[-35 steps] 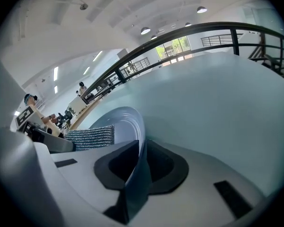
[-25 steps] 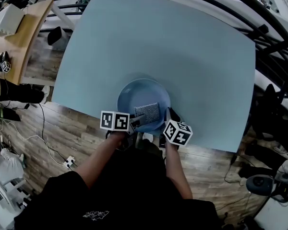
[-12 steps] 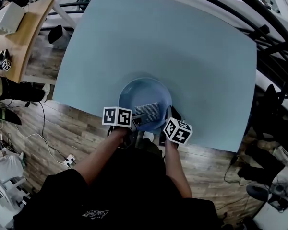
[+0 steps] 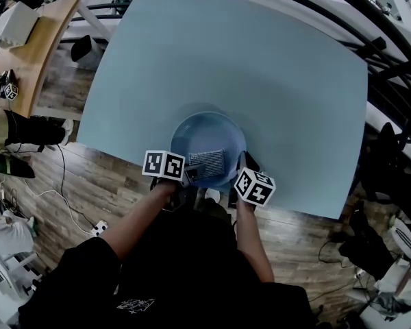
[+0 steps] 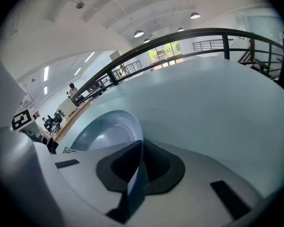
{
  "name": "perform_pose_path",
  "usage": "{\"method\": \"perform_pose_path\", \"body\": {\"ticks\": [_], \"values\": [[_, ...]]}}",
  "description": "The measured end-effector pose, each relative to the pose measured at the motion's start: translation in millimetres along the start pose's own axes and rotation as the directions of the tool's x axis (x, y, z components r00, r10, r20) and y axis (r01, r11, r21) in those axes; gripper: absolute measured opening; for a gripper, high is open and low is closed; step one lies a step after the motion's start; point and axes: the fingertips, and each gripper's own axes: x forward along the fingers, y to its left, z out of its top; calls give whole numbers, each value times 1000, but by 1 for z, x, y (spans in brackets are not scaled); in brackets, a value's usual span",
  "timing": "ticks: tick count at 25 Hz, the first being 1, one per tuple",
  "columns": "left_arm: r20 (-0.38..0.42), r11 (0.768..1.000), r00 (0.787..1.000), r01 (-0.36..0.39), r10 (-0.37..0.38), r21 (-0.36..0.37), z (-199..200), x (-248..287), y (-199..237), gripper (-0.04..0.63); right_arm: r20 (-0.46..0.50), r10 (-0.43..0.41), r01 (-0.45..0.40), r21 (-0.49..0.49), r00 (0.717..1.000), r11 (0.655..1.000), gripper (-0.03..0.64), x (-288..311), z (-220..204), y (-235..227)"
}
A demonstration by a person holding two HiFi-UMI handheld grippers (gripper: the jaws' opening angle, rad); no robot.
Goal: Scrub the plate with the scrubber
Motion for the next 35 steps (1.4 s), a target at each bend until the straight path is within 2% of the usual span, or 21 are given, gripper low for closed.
{"method": "perform_pose_path", "body": {"ticks": [13, 24, 28, 35], "values": [[-50, 996, 997, -49, 53, 72, 8, -33, 22, 92, -16, 8, -8, -25, 1000, 1000, 15, 2, 2, 3], [-195, 973, 972, -86, 129, 213, 27, -58, 38, 94, -23, 6, -6, -28, 1000, 1000, 15, 2, 1, 4], [-199, 960, 966, -109, 163, 257, 44, -65, 42, 92, -23, 2, -3, -28, 1000, 1000, 15, 1, 2, 4], [-177, 955, 967, -135, 186, 266, 65, -71, 47, 94, -24, 1, -1, -25, 1000, 1000, 15, 2, 2, 4]]}}
